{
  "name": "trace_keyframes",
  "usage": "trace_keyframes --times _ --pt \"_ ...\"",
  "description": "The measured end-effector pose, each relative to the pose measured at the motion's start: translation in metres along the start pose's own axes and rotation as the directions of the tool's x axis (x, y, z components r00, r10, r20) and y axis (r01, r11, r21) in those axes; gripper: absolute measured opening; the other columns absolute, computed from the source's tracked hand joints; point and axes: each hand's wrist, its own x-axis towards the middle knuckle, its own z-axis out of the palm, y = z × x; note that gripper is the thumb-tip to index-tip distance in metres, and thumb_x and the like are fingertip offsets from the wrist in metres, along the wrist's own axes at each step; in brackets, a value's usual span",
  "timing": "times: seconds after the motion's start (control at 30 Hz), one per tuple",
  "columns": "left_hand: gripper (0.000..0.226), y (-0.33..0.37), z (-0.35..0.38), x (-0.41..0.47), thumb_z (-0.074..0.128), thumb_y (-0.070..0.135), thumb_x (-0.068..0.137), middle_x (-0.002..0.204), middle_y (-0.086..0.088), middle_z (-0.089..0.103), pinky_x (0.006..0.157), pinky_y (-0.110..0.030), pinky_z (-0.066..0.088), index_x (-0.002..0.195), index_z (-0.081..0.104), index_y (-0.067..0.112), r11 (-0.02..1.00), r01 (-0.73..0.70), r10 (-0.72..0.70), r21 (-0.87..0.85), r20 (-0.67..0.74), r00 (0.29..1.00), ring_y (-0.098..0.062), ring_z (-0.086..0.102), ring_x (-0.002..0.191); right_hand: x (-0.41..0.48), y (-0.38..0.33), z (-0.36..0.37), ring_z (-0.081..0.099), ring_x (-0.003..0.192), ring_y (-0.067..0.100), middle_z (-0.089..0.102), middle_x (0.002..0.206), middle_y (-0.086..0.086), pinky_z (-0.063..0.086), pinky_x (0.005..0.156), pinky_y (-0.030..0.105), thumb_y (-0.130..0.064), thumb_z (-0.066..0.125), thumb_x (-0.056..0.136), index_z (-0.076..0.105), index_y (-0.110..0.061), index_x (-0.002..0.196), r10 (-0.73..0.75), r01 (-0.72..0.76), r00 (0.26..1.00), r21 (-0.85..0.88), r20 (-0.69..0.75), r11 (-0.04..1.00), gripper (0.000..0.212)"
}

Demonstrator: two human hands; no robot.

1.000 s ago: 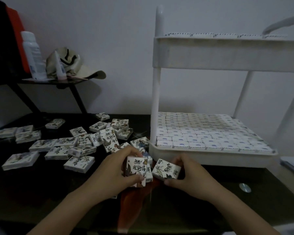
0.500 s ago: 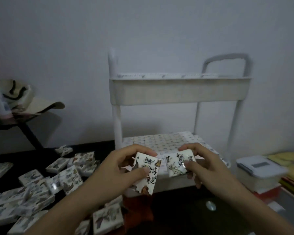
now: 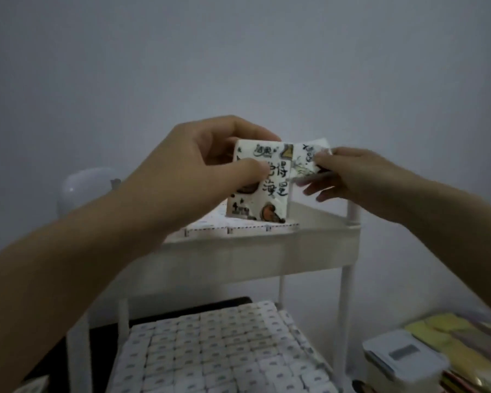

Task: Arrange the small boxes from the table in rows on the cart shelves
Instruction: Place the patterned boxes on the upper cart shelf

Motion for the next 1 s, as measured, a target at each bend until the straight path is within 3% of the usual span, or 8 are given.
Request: trace_keyframes --times 0.13,0.3,0.43,0.57,0.67,0.77,0.83,1.0 --pt "0.020 -0.018 0.004 0.032 0.069 0.011 0.084 0.084 0.005 0.075 0.060 -0.018 0.055 0.099 0.070 0.025 0.991 0.105 -0.101 0.084 -0.055 0.993 -0.008 0.071 0.073 0.047 0.027 0.020 0.069 0.092 0.033 0.073 0.092 0.016 0.058 0.079 0.040 -0.027 0.035 0.105 0.054 -0.001 0.105 0.164 -0.115 0.976 -0.304 0.142 0.946 0.033" --pt "0.023 -0.038 0.005 0.048 0.072 0.022 0.080 0.093 0.004 0.073 0.082 -0.039 0.058 0.099 0.069 0.036 0.966 0.162 -0.142 0.203 -0.111 0.984 -0.011 0.072 0.080 0.062 0.050 0.028 0.066 0.084 0.016 0.069 0.083 0.001 0.056 0.090 0.041 -0.033 0.035 0.104 0.047 -0.018 0.093 0.329 -0.209 0.915 -0.423 0.234 0.882 0.023" --pt "0.023 -0.045 0.000 0.059 0.071 0.018 0.082 0.088 0.009 0.074 0.070 -0.024 0.055 0.100 0.067 0.032 0.958 0.198 -0.169 0.208 -0.149 0.974 -0.005 0.071 0.076 0.063 0.051 0.026 0.064 0.057 0.010 0.069 0.064 -0.001 0.053 0.070 0.031 -0.033 0.036 0.104 0.052 -0.013 0.096 0.386 -0.251 0.872 -0.402 0.302 0.881 0.027" --pt "0.024 -0.046 -0.007 0.078 0.070 0.016 0.084 0.091 0.005 0.072 0.056 -0.013 0.051 0.104 0.064 0.027 0.944 0.234 -0.186 0.231 -0.211 0.960 -0.005 0.070 0.074 0.056 0.048 0.025 0.060 0.066 0.017 0.067 0.059 -0.002 0.046 0.064 0.026 -0.034 0.038 0.103 0.051 -0.014 0.092 0.395 -0.238 0.866 -0.441 0.306 0.865 0.027" --pt "0.029 -0.046 -0.010 0.092 0.071 0.015 0.084 0.097 0.001 0.069 0.057 -0.015 0.052 0.110 0.061 0.025 0.934 0.237 -0.170 0.266 -0.251 0.953 -0.009 0.069 0.080 0.046 0.040 0.021 0.062 0.078 0.019 0.069 0.080 0.002 0.051 0.074 0.029 -0.037 0.038 0.103 0.049 -0.012 0.101 0.383 -0.173 0.879 -0.558 0.284 0.812 0.027" --pt "0.032 -0.048 -0.011 0.104 0.070 0.013 0.085 0.099 -0.001 0.066 0.056 -0.016 0.053 0.113 0.058 0.022 0.929 0.247 -0.174 0.278 -0.260 0.950 -0.010 0.067 0.081 0.043 0.040 0.018 0.063 0.102 0.023 0.066 0.115 0.008 0.049 0.094 0.036 -0.044 0.037 0.101 0.031 -0.007 0.137 0.303 -0.061 0.923 -0.686 0.238 0.725 0.052" --pt "0.032 -0.050 -0.008 0.109 0.070 0.012 0.086 0.099 -0.002 0.065 0.056 -0.016 0.054 0.114 0.057 0.020 0.924 0.247 -0.176 0.291 -0.250 0.952 -0.011 0.067 0.082 0.042 0.042 0.016 0.063 0.105 0.025 0.066 0.116 0.010 0.048 0.097 0.040 -0.045 0.039 0.100 0.024 -0.009 0.142 0.232 -0.059 0.949 -0.606 0.212 0.793 0.057" --pt "0.032 -0.058 0.000 0.118 0.071 0.013 0.085 0.101 -0.001 0.064 0.058 -0.018 0.055 0.114 0.057 0.020 0.915 0.247 -0.180 0.318 -0.226 0.957 -0.011 0.066 0.082 0.027 0.044 0.005 0.072 0.076 0.019 0.075 0.075 0.005 0.059 0.077 0.038 -0.035 0.040 0.102 0.036 -0.020 0.112 0.064 -0.043 0.992 -0.192 0.108 0.981 0.019"
